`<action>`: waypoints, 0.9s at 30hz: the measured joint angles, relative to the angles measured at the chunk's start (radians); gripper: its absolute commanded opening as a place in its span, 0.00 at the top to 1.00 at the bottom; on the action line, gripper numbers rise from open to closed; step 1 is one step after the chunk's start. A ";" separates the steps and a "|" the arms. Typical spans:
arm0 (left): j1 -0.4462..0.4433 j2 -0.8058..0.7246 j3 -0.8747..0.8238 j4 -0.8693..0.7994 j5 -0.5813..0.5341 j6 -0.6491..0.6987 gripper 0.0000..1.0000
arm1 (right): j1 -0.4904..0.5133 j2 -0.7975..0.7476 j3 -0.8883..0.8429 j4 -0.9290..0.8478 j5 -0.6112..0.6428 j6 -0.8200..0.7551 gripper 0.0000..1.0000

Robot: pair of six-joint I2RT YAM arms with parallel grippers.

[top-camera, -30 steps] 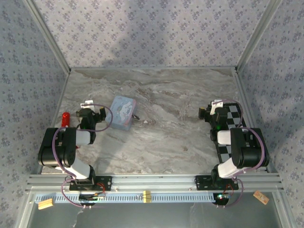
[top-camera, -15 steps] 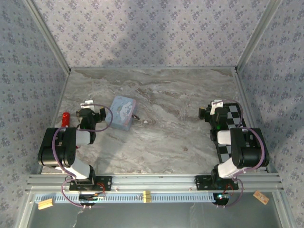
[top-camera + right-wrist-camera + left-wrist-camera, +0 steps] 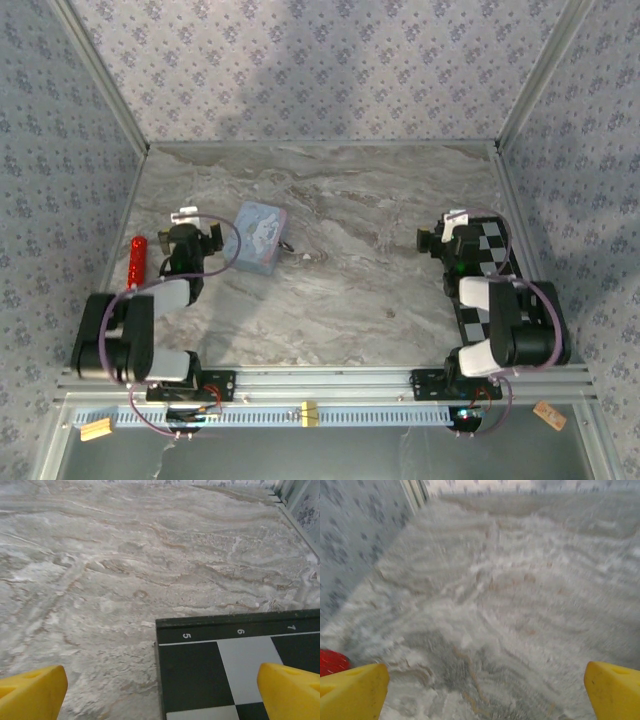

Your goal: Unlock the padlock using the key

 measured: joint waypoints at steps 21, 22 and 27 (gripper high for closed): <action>0.097 -0.638 0.349 -1.044 0.163 -0.624 0.00 | 0.016 -0.718 0.364 -0.936 -0.004 0.540 0.01; 0.091 -0.616 0.372 -1.096 0.202 -0.625 0.00 | 0.005 -0.724 0.365 -0.966 -0.025 0.559 0.01; -0.023 -0.488 0.448 -1.250 0.260 -0.645 0.00 | -0.001 -0.711 0.362 -1.051 -0.132 0.607 0.01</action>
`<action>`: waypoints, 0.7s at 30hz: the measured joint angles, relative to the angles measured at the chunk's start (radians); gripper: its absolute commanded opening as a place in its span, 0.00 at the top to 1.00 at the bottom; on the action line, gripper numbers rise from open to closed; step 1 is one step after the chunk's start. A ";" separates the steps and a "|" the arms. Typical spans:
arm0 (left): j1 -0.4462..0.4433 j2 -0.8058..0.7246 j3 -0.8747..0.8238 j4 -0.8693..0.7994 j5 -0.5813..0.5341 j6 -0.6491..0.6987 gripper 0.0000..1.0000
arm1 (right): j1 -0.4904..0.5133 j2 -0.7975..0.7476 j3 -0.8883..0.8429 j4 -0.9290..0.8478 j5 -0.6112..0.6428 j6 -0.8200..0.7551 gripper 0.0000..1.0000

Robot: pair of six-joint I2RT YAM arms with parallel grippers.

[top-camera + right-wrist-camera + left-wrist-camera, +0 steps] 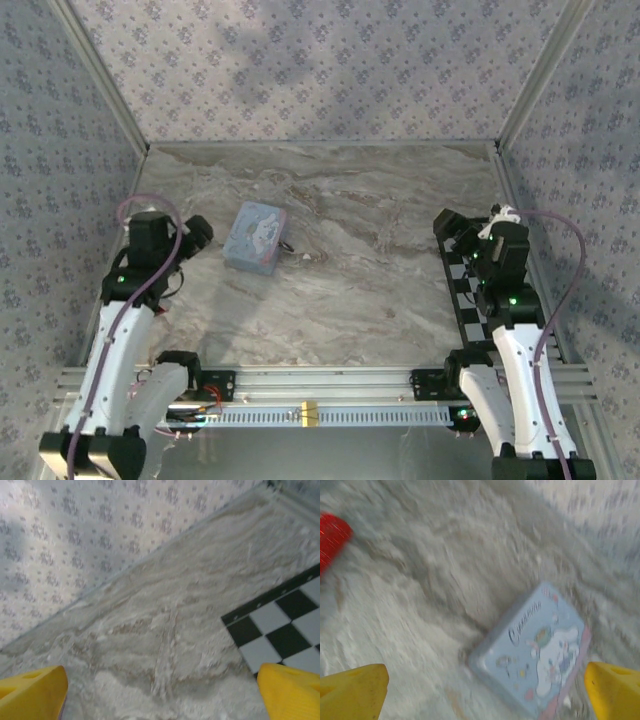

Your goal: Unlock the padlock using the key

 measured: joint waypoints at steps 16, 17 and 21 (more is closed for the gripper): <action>-0.167 0.200 -0.251 0.278 0.129 -0.274 0.00 | 0.210 0.088 -0.027 -0.019 -0.025 0.081 0.01; -0.167 0.224 -0.251 0.307 0.141 -0.275 0.00 | 0.224 0.093 -0.027 -0.019 -0.021 0.082 0.01; -0.167 0.340 -0.251 0.400 0.177 -0.275 0.00 | 0.290 0.134 -0.014 -0.019 0.001 0.085 0.01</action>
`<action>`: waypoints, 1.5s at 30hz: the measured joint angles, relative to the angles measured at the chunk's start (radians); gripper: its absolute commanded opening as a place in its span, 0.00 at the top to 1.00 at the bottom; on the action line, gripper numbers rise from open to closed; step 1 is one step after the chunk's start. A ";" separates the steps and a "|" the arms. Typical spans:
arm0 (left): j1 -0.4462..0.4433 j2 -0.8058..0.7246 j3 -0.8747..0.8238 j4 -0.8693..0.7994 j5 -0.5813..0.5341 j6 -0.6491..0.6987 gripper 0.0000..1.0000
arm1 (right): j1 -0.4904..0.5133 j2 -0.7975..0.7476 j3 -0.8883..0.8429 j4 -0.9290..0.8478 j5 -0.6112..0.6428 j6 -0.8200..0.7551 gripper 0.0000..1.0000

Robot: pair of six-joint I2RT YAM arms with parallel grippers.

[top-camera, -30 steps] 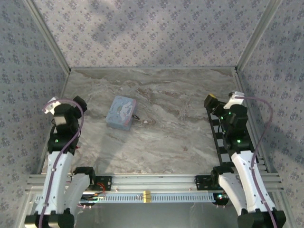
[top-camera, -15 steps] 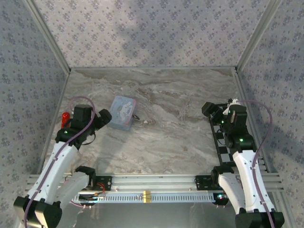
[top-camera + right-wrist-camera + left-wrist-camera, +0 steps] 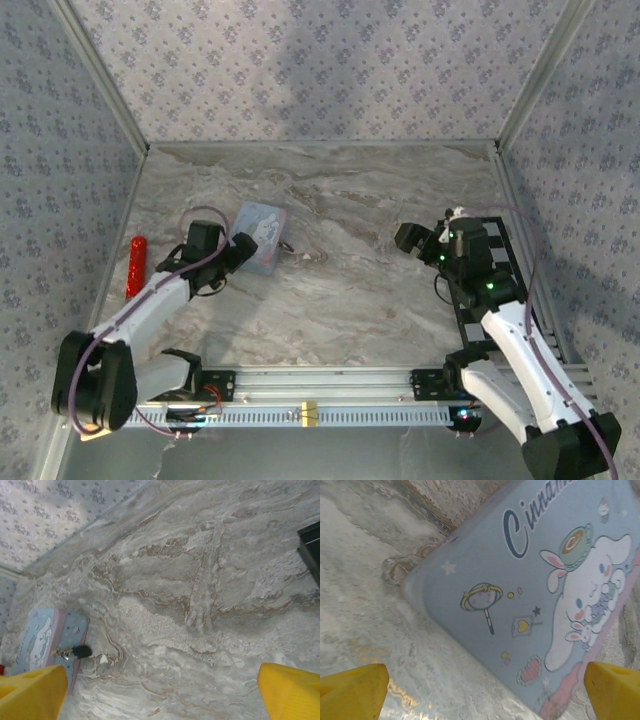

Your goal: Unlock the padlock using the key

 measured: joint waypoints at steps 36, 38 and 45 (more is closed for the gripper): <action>-0.004 0.783 0.840 -0.184 -0.039 0.489 0.00 | 0.149 0.094 0.037 -0.001 0.111 0.031 0.01; -0.004 0.806 0.883 -0.210 -0.055 0.527 0.00 | 0.149 0.094 0.034 -0.002 0.113 0.037 0.01; -0.013 0.866 1.002 -0.282 -0.077 0.594 0.00 | 0.149 0.094 0.031 -0.023 0.117 0.042 0.01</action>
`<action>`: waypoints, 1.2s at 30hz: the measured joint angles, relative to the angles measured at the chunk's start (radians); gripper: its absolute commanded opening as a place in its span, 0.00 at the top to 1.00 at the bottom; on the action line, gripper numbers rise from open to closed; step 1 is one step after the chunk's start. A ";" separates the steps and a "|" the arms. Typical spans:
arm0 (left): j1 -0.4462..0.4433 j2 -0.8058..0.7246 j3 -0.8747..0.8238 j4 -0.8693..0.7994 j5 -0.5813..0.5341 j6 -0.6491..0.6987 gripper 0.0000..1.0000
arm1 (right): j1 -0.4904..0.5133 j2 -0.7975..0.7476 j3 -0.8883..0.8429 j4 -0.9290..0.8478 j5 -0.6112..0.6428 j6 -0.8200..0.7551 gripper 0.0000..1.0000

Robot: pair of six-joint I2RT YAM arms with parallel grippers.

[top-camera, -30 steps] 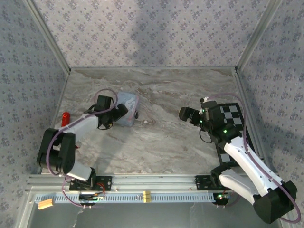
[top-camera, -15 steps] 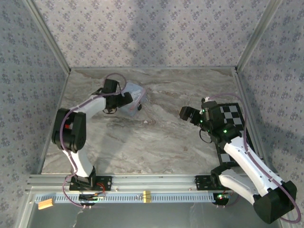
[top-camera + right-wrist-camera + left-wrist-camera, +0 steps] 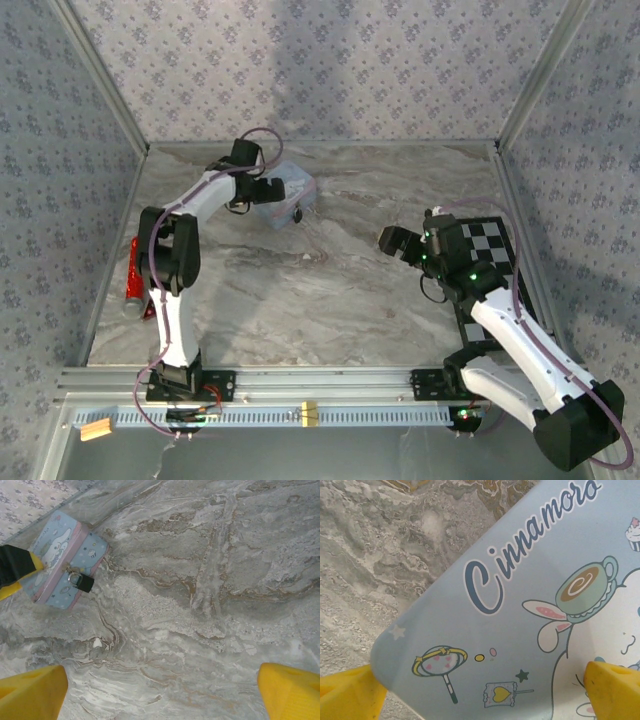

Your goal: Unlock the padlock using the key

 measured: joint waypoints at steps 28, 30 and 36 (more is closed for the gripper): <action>-0.137 -0.804 -0.894 0.245 -0.024 -0.252 0.00 | 0.117 0.254 -0.151 -0.200 -0.095 0.135 0.24; -0.137 -0.839 -0.926 0.274 -0.028 -0.270 0.00 | 0.145 0.276 -0.152 -0.192 -0.095 0.172 0.26; -0.137 -0.854 -0.969 0.346 -0.043 -0.312 0.00 | 0.186 0.331 -0.158 -0.140 -0.090 0.257 0.35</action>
